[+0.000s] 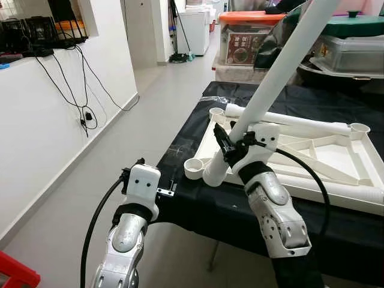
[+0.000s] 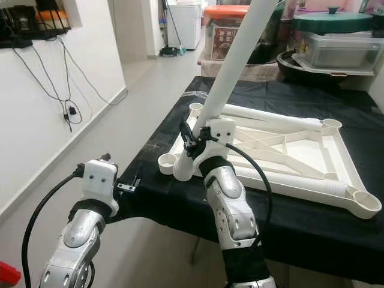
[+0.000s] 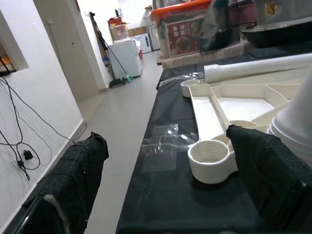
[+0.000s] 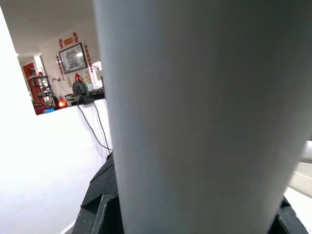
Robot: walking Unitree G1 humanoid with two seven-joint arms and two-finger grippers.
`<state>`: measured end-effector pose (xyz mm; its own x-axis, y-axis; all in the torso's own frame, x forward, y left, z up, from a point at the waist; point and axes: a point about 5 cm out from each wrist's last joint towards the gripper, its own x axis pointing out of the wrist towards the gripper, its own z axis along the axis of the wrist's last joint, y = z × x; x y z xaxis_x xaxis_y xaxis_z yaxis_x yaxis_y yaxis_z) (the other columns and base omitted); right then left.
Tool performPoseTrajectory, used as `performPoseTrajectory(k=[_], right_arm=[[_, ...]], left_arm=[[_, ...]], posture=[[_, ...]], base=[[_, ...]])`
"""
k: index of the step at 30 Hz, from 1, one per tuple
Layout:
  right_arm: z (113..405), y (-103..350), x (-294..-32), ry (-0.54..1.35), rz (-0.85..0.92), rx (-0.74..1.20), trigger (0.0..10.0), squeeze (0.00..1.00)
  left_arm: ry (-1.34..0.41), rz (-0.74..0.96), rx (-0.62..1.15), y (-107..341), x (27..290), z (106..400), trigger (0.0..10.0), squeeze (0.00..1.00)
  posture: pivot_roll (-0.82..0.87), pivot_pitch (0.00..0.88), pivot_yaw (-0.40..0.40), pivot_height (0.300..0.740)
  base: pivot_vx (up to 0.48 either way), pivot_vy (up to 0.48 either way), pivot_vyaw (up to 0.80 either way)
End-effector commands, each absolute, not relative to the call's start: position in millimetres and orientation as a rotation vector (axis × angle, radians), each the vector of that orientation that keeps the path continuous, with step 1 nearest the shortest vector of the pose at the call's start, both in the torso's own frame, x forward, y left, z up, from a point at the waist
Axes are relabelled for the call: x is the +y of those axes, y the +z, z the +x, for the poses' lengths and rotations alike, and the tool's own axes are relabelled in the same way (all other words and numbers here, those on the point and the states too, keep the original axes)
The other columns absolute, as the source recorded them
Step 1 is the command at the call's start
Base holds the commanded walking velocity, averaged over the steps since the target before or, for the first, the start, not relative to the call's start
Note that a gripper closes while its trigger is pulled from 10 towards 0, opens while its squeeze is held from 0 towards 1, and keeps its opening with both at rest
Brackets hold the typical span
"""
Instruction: Building children table
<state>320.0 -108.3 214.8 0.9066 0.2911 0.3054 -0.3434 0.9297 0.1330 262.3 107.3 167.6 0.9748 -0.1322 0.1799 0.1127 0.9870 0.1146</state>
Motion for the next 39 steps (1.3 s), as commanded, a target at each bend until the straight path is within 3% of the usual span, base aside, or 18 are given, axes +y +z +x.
performPoseTrajectory(k=[1,39], right_arm=[[318.7,221.7,-103.6,0.354,0.195,-0.312,10.0,0.00],[321.3,224.3,-103.6,0.359,0.194,-0.322,10.0,0.00]], left_arm=[[-0.111,0.112,-0.178,166.1,108.6,261.1,10.0,0.00],[-0.088,0.086,-0.153,160.6,110.5,259.5,10.0,0.00]], posture=[[0.02,0.000,-0.015,0.740],[0.02,0.000,-0.023,0.740]], base=[[0.262,0.000,0.00],[0.243,0.000,0.00]])
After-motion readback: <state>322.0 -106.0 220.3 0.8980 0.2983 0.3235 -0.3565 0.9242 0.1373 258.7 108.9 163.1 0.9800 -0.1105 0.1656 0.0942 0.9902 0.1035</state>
